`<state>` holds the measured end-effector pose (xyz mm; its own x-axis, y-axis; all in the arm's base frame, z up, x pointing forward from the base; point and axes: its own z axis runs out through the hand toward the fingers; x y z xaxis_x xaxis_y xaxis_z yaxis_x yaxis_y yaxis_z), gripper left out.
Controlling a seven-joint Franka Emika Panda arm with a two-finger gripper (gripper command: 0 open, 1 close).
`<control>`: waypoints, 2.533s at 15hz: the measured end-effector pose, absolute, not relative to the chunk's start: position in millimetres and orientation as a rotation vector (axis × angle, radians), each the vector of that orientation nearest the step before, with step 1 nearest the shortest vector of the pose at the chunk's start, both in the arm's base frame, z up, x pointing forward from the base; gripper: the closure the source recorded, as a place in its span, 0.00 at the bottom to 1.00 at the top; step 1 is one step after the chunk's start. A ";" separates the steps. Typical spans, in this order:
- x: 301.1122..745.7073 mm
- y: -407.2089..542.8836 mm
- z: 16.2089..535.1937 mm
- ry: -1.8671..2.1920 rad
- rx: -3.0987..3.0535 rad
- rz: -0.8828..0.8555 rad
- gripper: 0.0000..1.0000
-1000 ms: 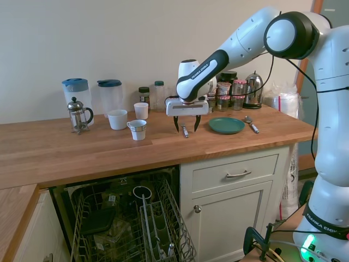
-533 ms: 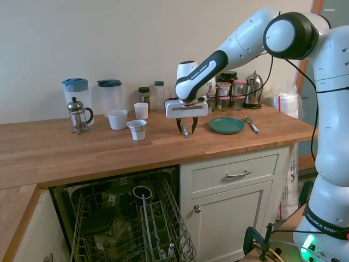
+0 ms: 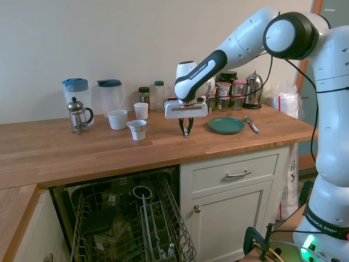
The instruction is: Put the fork in the dishwasher
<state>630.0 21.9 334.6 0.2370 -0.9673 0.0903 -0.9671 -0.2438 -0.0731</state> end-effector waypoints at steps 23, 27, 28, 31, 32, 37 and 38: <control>448.0 58.8 455.6 1.165 -2.785 0.527 1.00; 403.8 163.8 435.7 1.108 -2.772 0.712 1.00; 387.3 193.3 433.4 1.109 -2.776 0.758 1.00; 353.5 249.1 423.6 1.150 -2.762 0.897 1.00; 347.5 259.8 414.2 1.159 -2.757 0.949 1.00; 350.5 298.7 334.9 1.211 -2.605 1.254 1.00; 349.8 300.6 336.2 1.205 -2.598 1.267 1.00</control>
<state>349.8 300.6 336.2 0.3762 -0.6345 -0.6752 -0.6426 -0.7036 0.3032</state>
